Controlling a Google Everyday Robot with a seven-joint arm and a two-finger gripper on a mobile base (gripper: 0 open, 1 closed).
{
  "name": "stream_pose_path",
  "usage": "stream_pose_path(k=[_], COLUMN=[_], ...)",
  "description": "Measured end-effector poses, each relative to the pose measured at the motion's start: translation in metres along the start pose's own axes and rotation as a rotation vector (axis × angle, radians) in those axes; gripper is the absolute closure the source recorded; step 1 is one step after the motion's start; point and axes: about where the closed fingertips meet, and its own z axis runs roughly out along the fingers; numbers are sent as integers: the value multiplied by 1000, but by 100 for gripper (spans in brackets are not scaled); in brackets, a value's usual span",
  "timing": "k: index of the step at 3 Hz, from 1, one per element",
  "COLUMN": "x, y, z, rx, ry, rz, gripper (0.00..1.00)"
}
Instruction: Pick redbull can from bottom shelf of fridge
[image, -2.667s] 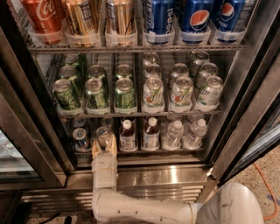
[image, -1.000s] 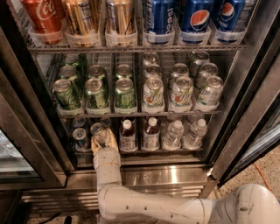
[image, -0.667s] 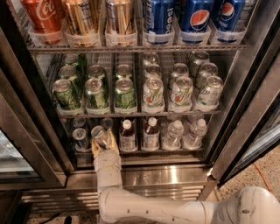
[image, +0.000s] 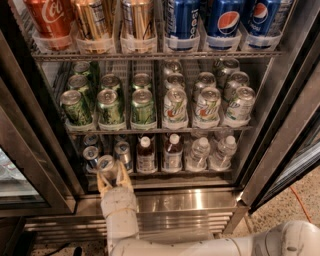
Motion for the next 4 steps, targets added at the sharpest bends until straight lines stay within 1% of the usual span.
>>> stream_pose_path(k=[1, 2, 3, 4], x=[-14, -19, -26, -34], y=[1, -15, -46, -78], z=[-34, -61, -71, -76], rx=[-12, -3, 19, 30], ry=[8, 57, 90, 98], rz=[-7, -161, -386, -502], gripper=[100, 100, 100, 100])
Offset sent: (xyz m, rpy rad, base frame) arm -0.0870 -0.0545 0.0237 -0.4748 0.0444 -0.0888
